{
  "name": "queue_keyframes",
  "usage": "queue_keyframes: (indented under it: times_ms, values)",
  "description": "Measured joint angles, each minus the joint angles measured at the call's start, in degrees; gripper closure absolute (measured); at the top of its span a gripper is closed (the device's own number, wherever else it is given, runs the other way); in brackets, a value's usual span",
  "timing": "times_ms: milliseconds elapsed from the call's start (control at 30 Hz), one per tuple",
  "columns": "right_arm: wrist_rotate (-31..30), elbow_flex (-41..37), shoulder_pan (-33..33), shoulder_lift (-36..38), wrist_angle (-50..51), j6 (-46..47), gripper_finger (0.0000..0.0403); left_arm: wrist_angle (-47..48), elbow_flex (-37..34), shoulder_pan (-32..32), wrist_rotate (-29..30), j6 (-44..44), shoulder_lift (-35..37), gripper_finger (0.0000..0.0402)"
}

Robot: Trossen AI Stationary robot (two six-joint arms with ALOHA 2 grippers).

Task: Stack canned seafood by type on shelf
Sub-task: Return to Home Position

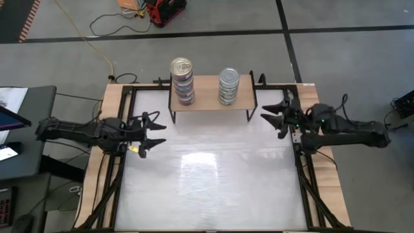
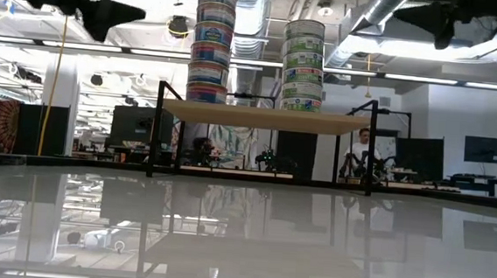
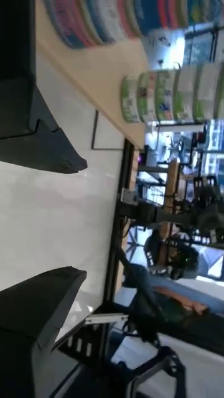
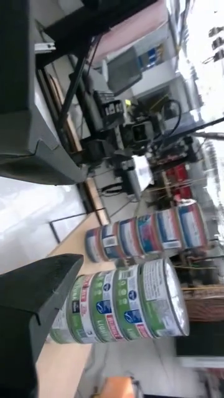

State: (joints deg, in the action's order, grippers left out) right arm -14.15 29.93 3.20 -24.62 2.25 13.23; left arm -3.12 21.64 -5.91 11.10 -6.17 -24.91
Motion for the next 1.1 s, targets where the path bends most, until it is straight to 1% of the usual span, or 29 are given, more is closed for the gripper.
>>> queue_keyframes:
  times_ms: [100, 267, 367, 600, 700, 867, 1100]
  values:
    - [-4.55, -2.74, -3.33, 4.12, -0.17, -1.4, 0.0186, 0.25, -2.25, -0.15, 1.57, -1.55, 3.28, 0.0152]
    - [-10.13, -6.27, -7.9, 11.32, 0.44, -2.64, 0.0186, 0.09, -5.01, -1.69, 5.55, -1.64, 6.72, 0.0152]
    - [-13.09, -8.04, -10.2, 15.71, 0.99, -3.85, 0.0186, 0.79, -5.1, -2.77, 7.06, -1.35, 7.16, 0.0152]
    - [-18.92, -11.13, -13.78, 24.54, 4.77, -5.94, 0.0187, 0.75, -5.1, -5.33, 8.1, 2.67, 7.09, 0.0152]
    - [-19.97, -11.98, -14.45, 24.4, 4.88, -7.1, 0.0196, 0.87, -5.1, -5.7, 7.65, 3.53, 7.48, 0.0152]
    - [-21.37, -12.39, -15.06, 24.53, 4.69, -8.5, 0.0219, 2.64, -5.08, -5.7, 2.26, 2.37, 8.88, 0.0152]
    - [-21.51, -12.34, -17.04, 24.52, 4.6, -10.26, 0.0241, 4.03, -5.08, -5.7, -0.88, 0.95, 10.35, 0.0152]
